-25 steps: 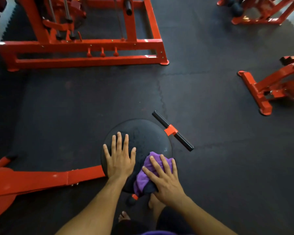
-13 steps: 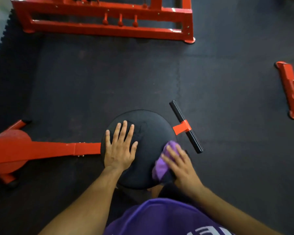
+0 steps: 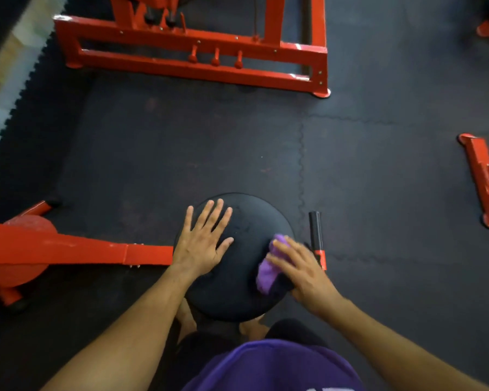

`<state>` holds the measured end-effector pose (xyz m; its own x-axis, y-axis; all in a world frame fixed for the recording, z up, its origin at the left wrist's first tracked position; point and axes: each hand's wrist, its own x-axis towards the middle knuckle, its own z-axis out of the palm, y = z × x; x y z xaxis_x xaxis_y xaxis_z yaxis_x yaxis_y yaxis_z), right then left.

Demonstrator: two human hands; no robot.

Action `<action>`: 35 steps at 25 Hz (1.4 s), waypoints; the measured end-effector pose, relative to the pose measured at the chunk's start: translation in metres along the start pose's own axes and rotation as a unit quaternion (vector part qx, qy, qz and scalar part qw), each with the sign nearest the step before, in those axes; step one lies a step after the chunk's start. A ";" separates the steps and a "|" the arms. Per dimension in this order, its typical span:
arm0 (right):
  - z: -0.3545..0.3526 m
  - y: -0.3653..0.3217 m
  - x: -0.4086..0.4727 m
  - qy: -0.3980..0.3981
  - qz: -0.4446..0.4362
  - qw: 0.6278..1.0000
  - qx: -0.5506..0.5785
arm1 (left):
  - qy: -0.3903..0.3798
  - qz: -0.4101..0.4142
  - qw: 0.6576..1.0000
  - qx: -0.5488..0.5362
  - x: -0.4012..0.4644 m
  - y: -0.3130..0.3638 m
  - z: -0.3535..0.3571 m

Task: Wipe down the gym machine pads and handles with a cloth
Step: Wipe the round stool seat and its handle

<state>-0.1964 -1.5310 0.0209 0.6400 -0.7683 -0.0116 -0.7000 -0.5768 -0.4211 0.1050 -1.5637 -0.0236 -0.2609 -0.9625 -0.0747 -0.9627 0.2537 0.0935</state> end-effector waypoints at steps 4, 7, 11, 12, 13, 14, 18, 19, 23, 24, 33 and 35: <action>0.022 -0.036 0.002 -0.044 -0.163 0.985 -0.026 | 0.038 -0.273 0.954 -0.119 -0.055 0.038 0.017; 0.032 -0.030 0.062 -0.055 -0.211 0.973 -0.079 | 0.027 -0.260 0.961 -0.095 -0.082 0.057 0.034; -0.001 0.013 0.125 0.009 -0.065 0.996 -0.053 | 0.032 -0.225 0.970 -0.083 -0.074 0.044 0.026; -0.009 0.027 0.119 0.024 -0.002 0.999 -0.047 | 0.035 -0.208 0.974 -0.079 -0.072 0.041 0.026; -0.011 0.037 0.100 0.028 0.027 0.998 -0.041 | 0.033 -0.193 0.977 -0.080 -0.070 0.037 0.025; -0.009 0.040 0.072 0.029 0.021 0.999 -0.035 | 0.028 -0.179 0.980 -0.083 -0.068 0.031 0.024; 0.027 -0.014 -0.002 -0.016 -0.073 0.997 -0.006 | 0.006 -0.119 0.991 -0.063 -0.053 0.009 0.023; 0.034 -0.024 0.012 -0.043 -0.100 0.994 -0.007 | -0.003 -0.100 0.993 -0.056 -0.050 0.005 0.021; 0.018 -0.005 0.091 0.038 -0.042 0.998 -0.027 | -0.012 -0.099 0.994 -0.053 -0.051 0.005 0.017; 0.012 0.009 0.091 0.057 0.025 0.998 -0.020 | -0.019 -0.107 0.993 -0.053 -0.053 0.008 0.016; 0.014 -0.017 -0.030 0.115 0.193 0.974 0.043 | -0.054 -0.087 0.993 -0.050 -0.057 0.003 0.003; 0.019 -0.036 -0.034 0.126 0.232 0.964 0.044 | -0.063 -0.057 0.995 -0.048 -0.059 -0.006 -0.003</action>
<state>-0.1867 -1.4791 0.0188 0.1604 -0.9870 -0.0020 -0.8553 -0.1380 -0.4994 0.1265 -1.5084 -0.0170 -0.1627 -0.9631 -0.2145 -0.9771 0.1270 0.1707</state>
